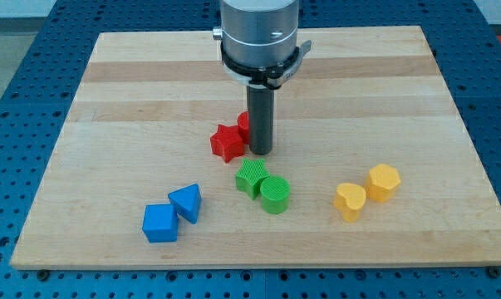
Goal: Move the red star vertically above the blue triangle
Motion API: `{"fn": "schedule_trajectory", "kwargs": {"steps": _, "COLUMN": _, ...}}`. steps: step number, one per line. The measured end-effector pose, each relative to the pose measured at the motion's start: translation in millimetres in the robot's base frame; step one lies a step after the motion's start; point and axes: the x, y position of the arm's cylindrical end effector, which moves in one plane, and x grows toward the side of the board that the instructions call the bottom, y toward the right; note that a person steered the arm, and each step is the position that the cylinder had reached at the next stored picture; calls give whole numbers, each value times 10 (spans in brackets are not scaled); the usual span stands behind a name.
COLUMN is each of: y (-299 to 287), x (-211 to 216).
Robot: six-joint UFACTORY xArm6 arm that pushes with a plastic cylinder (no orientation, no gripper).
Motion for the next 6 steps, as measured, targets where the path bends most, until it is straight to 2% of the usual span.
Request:
{"fn": "schedule_trajectory", "kwargs": {"steps": 2, "y": 116, "x": 66}}
{"fn": "schedule_trajectory", "kwargs": {"steps": 6, "y": -1457, "x": 238}}
